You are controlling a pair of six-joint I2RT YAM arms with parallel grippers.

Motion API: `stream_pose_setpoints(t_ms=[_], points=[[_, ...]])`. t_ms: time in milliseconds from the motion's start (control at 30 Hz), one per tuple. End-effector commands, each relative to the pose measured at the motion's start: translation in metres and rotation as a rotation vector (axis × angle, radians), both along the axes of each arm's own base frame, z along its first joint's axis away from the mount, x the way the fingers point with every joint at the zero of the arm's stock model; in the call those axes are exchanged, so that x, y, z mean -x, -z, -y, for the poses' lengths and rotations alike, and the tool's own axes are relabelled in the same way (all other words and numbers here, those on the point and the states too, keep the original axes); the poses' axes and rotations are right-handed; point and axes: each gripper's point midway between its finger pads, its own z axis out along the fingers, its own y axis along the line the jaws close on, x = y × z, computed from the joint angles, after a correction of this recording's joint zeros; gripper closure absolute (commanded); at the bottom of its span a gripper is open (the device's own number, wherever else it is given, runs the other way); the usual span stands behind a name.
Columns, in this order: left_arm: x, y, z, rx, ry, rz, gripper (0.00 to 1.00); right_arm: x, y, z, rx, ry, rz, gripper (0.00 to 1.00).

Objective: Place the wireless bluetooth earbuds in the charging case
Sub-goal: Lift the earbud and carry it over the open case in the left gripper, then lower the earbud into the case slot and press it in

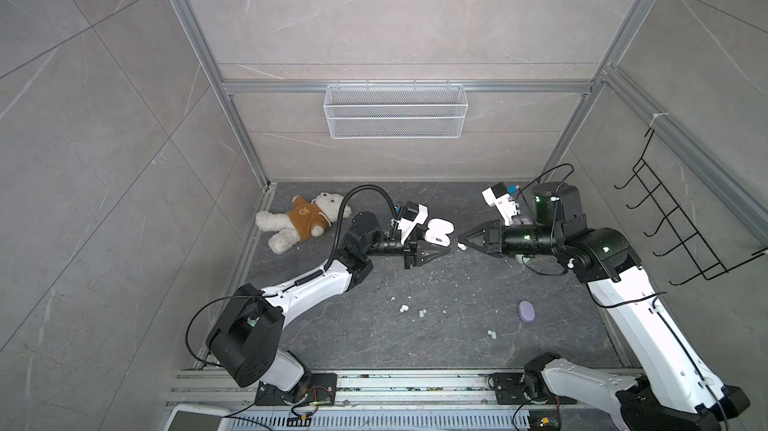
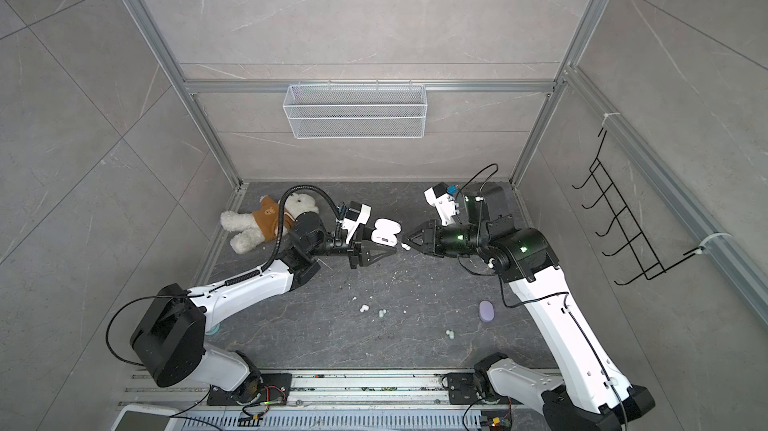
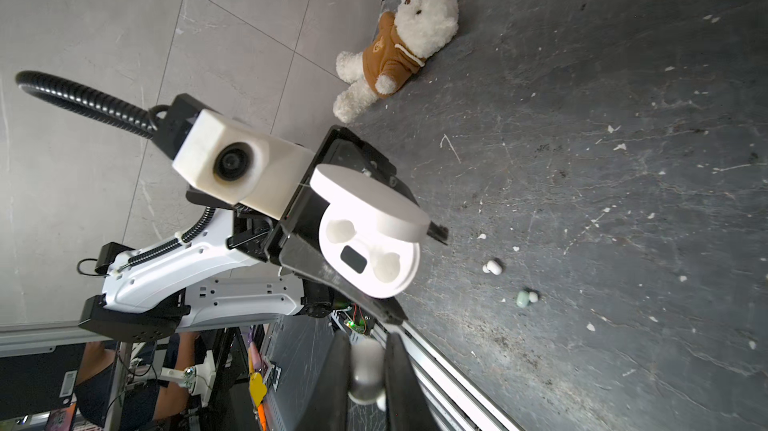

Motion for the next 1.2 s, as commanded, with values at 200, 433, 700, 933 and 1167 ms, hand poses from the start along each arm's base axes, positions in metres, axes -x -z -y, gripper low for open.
stream_pose_setpoints(t_ms=[200, 433, 700, 933, 1167], points=[[0.015, -0.043, -0.004, 0.108, 0.072, 0.095, 0.84, 0.000, -0.030, -0.017, -0.108, -0.066, 0.064, 0.88], [0.020, -0.048, -0.003, 0.132, 0.098, 0.102, 0.84, -0.002, -0.035, -0.026, -0.125, -0.079, 0.077, 0.88], [0.029, -0.057, -0.005, 0.152, 0.118, 0.118, 0.84, -0.004, -0.032, -0.030, -0.117, -0.073, 0.073, 0.89], [0.034, -0.059, -0.005, 0.159, 0.126, 0.135, 0.83, -0.005, -0.032, -0.033, -0.120, -0.072, 0.073, 0.89], [0.036, -0.064, -0.008, 0.170, 0.124, 0.147, 0.84, -0.004, -0.025, -0.032, -0.095, -0.061, 0.061, 0.89]])
